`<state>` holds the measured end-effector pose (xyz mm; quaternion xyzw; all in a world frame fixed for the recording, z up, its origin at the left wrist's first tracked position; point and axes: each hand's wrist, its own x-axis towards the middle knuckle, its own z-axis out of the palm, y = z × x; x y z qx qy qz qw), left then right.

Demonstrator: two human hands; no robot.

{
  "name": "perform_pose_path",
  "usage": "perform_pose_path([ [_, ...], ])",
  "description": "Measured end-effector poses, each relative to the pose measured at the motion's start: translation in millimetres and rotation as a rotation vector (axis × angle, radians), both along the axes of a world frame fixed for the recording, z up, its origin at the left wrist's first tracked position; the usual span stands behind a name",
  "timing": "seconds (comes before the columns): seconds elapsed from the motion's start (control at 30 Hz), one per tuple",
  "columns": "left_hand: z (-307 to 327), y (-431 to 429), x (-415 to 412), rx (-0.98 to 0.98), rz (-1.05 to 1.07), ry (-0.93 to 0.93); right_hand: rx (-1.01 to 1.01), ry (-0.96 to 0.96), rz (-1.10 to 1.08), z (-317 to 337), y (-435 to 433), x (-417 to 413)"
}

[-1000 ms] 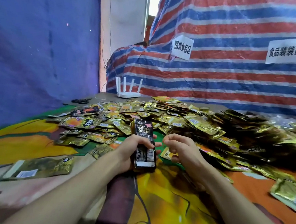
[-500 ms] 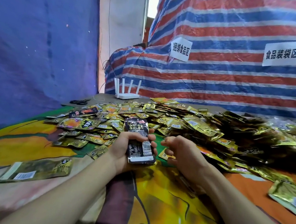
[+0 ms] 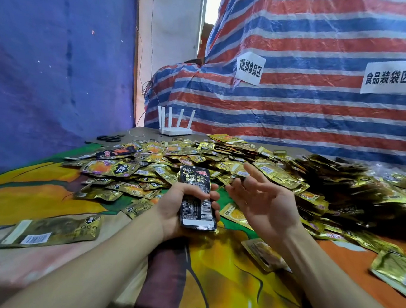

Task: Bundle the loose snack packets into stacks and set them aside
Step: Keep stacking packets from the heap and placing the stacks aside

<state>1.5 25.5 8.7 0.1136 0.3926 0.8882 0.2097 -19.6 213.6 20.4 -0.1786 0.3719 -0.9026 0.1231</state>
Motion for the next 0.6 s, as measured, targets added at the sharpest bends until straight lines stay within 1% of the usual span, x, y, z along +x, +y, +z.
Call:
perform_pose_path([
  [0.1,1,1,0,-0.012,0.030,-0.014,0.129,0.015,-0.017,-2,-6,0],
  [0.17,2,2,1,-0.060,0.051,-0.013,0.201,0.007,-0.035,-4,-9,2],
  [0.33,-1,4,-1,-0.208,0.098,-0.016,0.254,-0.005,-0.071,-2,-10,7],
  [0.53,-1,4,0,-0.267,0.087,-0.064,0.291,-0.016,-0.112,0,-13,12],
  [0.6,-1,3,-2,-0.239,0.136,-0.094,0.287,-0.008,-0.137,0,-13,13],
])
